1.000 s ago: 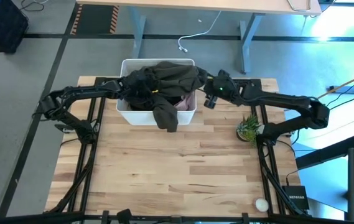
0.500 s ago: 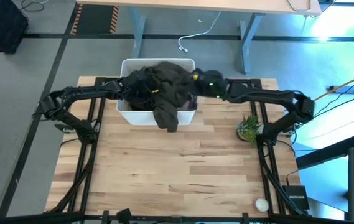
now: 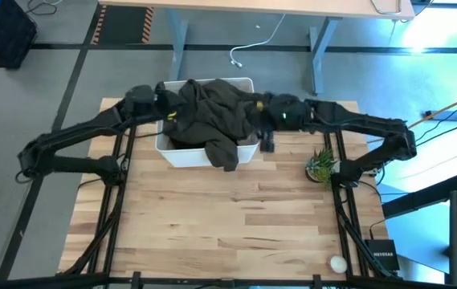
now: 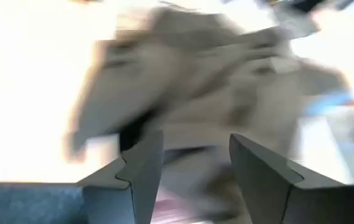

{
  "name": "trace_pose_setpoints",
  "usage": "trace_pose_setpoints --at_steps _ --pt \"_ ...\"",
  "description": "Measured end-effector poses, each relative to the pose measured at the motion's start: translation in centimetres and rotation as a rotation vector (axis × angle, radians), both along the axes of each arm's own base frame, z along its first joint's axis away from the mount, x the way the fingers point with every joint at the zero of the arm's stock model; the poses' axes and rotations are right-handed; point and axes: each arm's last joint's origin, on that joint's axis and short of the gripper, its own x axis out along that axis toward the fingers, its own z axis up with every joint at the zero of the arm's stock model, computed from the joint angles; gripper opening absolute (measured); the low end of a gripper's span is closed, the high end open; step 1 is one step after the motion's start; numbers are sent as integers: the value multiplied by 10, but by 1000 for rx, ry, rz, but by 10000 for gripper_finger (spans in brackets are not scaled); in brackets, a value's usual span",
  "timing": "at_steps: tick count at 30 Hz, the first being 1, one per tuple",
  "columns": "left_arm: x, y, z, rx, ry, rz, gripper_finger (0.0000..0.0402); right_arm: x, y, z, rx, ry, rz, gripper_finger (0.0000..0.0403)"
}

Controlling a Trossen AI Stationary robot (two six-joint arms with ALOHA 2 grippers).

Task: Sort clothes
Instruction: Put the black jacket into the white bin

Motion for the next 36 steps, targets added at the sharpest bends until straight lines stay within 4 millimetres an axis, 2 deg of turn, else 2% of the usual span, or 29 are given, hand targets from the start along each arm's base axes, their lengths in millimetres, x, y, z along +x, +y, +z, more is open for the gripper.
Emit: trace_pose_setpoints --at_steps 3,5,7,10,14,18,21,22,27,30,33,36 --pt "-5 -5 -1 -6 8 -23 1 -5 24 -17 186 59 67 198" --pt "-5 -6 -6 -18 29 -30 1 -5 42 -44 238 142 80 198" --pt "-2 -8 -13 -33 42 -39 1 -2 60 -73 222 180 86 198" --pt "1 -13 -21 -65 41 -68 1 -1 81 -109 140 108 45 198" --pt "4 -20 -32 -105 40 -109 1 -1 88 -152 1 1 -97 198" --pt "9 -25 -41 -143 2 -125 1 11 85 -173 -35 -127 -166 198" --pt "15 -28 -53 -201 -15 -136 1 24 87 -183 -58 -144 -124 198" --pt "17 -28 -55 -206 -23 -137 1 29 88 -183 -74 -170 -117 198" --pt "25 -32 -75 -256 27 -141 2 55 94 -159 -92 -341 -59 198" --pt "30 -34 -78 -262 24 -151 3 67 88 -126 -112 -480 -71 198" --pt "34 -35 -84 -280 51 -157 3 76 72 -89 -232 -564 -144 198" --pt "37 -37 -86 -285 61 -168 3 81 39 -57 -424 -525 -260 198"
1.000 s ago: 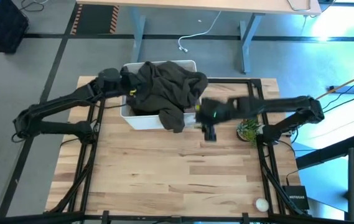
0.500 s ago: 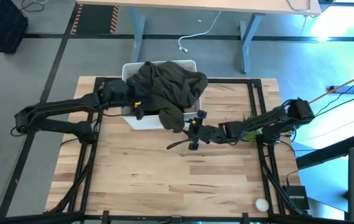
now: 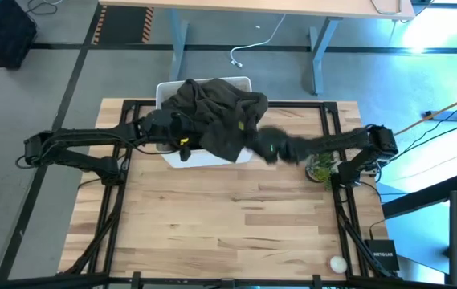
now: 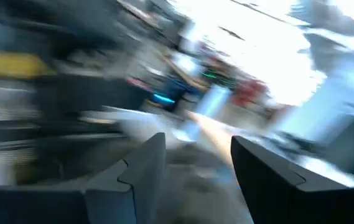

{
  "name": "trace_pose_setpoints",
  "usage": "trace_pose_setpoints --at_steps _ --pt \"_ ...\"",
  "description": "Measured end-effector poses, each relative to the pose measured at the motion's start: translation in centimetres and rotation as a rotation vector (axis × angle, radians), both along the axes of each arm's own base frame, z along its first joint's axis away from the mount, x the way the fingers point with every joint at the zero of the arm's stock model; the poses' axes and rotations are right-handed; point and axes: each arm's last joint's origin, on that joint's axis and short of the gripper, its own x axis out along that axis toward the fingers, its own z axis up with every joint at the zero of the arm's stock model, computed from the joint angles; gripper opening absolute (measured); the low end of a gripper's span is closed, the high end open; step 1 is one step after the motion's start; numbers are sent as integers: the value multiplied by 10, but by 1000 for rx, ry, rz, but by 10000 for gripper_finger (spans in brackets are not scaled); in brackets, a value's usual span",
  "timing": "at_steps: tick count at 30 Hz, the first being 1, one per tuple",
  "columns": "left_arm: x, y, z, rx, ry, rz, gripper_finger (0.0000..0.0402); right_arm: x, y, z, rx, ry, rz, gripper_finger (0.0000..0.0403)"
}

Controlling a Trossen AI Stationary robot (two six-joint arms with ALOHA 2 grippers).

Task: Sort clothes
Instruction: Put the black jacket into the white bin

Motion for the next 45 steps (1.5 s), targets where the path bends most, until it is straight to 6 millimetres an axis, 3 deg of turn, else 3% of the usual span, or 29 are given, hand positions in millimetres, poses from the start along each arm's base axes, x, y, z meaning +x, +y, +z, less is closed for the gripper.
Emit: trace_pose_setpoints --at_steps 3,6,9,14,17,20,26,30,33,39,45 --pt "0 0 0 -1 1 1 3 -4 -35 25 -52 74 -214 198" --pt "-3 -1 4 14 -13 2 2 -11 -53 38 -62 243 -381 198" --pt "-10 -3 12 37 -34 6 2 -22 -42 42 -11 377 -353 198" --pt "-24 -8 38 92 -120 -10 1 -44 0 36 218 534 40 198" --pt "-29 -10 47 115 -166 -17 1 -50 22 26 361 630 238 198" --pt "-29 -10 47 123 -162 -19 1 -46 38 11 413 604 311 198" --pt "-25 -9 37 84 -94 -16 1 -48 58 -25 481 581 246 198" --pt "-21 -7 32 75 -71 -16 1 -54 60 -64 548 536 146 198" --pt "-18 -6 29 72 -62 -16 1 -52 60 -84 587 403 134 198" --pt "-13 -5 23 52 -41 -12 1 -39 52 -97 623 139 156 198" --pt "-10 -4 19 47 -22 -12 1 -32 47 -110 627 136 131 181"
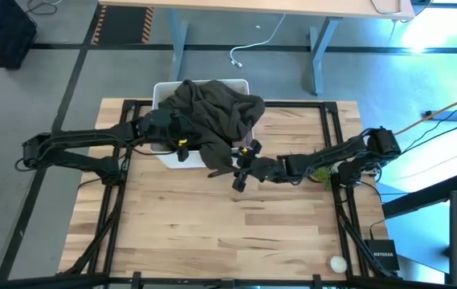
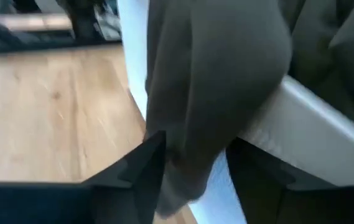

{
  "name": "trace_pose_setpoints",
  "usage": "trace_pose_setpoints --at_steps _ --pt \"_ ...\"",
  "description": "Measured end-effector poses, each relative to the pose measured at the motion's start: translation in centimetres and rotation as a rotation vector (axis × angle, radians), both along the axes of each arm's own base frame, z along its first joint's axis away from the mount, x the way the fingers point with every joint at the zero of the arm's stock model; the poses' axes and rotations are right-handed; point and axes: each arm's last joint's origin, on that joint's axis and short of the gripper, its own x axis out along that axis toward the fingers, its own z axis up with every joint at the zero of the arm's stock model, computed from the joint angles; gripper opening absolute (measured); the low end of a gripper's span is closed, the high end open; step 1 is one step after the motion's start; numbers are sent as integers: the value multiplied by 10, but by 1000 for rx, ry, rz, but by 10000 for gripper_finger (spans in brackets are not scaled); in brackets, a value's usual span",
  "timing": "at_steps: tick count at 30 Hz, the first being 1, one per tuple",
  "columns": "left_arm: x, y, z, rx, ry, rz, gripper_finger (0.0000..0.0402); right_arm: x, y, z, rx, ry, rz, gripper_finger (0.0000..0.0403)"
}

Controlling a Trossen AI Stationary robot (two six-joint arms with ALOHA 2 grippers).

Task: Sort clothes
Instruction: Put the black jacket into the white bin

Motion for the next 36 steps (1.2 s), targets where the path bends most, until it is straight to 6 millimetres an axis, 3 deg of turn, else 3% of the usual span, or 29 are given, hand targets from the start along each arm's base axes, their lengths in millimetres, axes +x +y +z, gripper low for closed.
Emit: trace_pose_setpoints --at_steps 2,5,7,11,16,20,22,26,32,36 --pt "0 0 -1 0 6 -2 1 1 1 2 -9 -17 24 144" --pt "0 0 -1 1 7 -4 1 0 6 9 -47 -24 66 57" --pt "0 0 -1 5 7 -6 1 2 7 25 -97 -46 100 17" --pt "0 0 -1 6 9 -8 1 5 5 68 -235 -107 106 27" --pt "0 0 0 20 9 -16 1 10 -22 118 -577 -46 -20 8" --pt "-1 -1 1 22 3 -15 1 11 -62 128 -626 -10 -67 23" --pt "-4 -2 6 25 -3 -14 1 10 -81 124 -554 -20 -65 35" --pt "-17 -6 36 73 -123 -17 1 7 -106 120 -349 -84 -85 56" --pt "-43 -15 62 135 -240 -19 1 6 -110 118 -271 -80 -42 117" --pt "-55 -19 65 121 -238 -15 1 2 -100 137 -261 33 -5 186"
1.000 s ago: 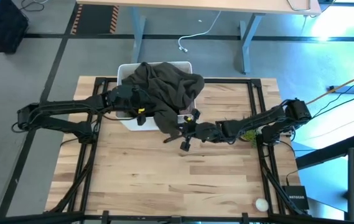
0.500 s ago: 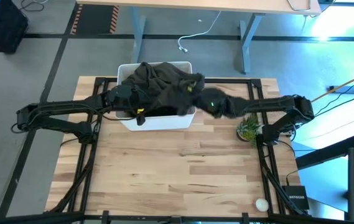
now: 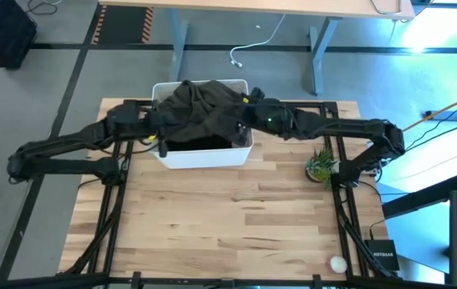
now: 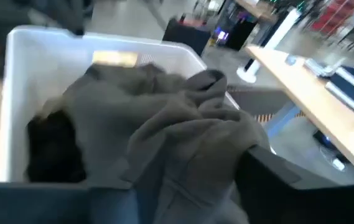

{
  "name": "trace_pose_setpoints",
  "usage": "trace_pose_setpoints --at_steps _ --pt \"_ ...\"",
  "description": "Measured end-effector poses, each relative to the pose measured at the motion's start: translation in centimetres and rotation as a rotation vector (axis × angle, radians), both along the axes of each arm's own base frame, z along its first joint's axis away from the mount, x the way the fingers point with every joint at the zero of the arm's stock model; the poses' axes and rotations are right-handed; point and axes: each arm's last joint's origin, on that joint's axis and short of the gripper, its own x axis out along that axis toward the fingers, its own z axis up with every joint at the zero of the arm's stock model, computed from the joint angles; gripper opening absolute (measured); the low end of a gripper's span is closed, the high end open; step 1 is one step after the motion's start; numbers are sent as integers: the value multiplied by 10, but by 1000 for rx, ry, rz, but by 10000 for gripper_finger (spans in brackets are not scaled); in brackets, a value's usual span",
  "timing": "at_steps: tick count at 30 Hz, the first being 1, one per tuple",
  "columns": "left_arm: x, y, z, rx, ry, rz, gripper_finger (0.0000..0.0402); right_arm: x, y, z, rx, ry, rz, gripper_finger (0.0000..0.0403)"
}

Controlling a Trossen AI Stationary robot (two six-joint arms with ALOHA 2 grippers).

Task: Sort clothes
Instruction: Put the black jacket into the white bin, then return to Home Position

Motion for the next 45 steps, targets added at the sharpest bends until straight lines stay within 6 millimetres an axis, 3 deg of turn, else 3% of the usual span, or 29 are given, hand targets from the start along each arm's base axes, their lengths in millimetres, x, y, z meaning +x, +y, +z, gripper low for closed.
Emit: trace_pose_setpoints --at_steps 6,15,19,30,38,45 --pt "-9 -4 -3 -12 -9 1 1 -33 18 54 57 85 80 256" --pt "-16 -6 -31 -35 -75 2 1 -92 30 72 221 111 217 273" --pt "-25 -10 -40 -64 -91 -1 1 -117 40 46 265 74 254 273" --pt "-51 -20 -50 -114 -200 -54 1 -195 46 -59 357 -183 239 273" --pt "-65 -25 -47 -142 -280 -51 1 -235 50 -100 461 -429 238 273" --pt "-67 -26 -55 -262 -228 -30 1 -248 48 -134 474 -508 165 273"
